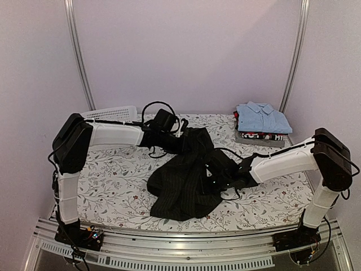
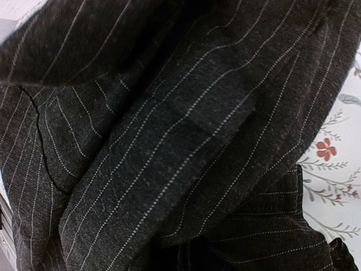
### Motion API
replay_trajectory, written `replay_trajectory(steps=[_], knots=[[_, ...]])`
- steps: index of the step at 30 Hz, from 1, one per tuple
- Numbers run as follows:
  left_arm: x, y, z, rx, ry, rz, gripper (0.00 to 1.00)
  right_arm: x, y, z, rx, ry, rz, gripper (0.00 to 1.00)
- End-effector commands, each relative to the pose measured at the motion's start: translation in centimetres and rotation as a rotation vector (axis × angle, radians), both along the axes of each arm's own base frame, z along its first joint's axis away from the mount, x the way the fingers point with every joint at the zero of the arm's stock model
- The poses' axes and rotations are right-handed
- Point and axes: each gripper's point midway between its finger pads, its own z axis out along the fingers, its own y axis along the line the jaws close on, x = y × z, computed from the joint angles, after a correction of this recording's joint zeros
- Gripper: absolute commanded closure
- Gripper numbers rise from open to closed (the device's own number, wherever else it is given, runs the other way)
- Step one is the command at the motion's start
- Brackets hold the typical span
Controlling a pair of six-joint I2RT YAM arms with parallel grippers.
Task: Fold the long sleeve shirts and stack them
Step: Rotate the crumpled shirt at the center of the board.
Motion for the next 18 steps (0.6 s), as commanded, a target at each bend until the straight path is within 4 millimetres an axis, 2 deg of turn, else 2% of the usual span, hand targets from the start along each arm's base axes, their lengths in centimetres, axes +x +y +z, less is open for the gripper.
replay_trajectory(steps=[1,5,7,8,10,11,15,18], knots=[[1.4,1.7,4.9,0.006,-0.112,0.015,0.93,2.0,-1.7,3.7,0.017,-0.066,-0.087,1.00],[2.4,3.3,7.7,-0.009,-0.163,0.043,0.98,2.4,-2.6,5.0,0.014,-0.099,-0.107,1.00],[3.0,4.0,8.2,-0.009,-0.174,0.056,0.97,2.6,-2.9,5.6,0.008,-0.114,-0.111,1.00],[3.2,4.3,8.2,-0.007,-0.170,0.057,0.90,2.7,-3.0,5.8,0.006,-0.118,-0.113,1.00],[3.5,4.8,8.1,0.008,-0.153,0.067,0.52,3.1,-3.4,5.9,-0.005,-0.114,-0.124,0.97],[3.5,5.1,8.3,0.017,-0.156,0.073,0.45,3.3,-3.8,5.8,-0.017,-0.108,-0.136,0.93],[2.6,8.1,9.2,0.064,-0.167,0.148,0.24,3.5,-5.1,5.4,-0.051,-0.103,-0.169,0.64],[1.4,11.2,9.3,0.045,-0.116,0.201,0.23,3.8,-5.7,6.6,-0.065,-0.128,-0.185,0.48]])
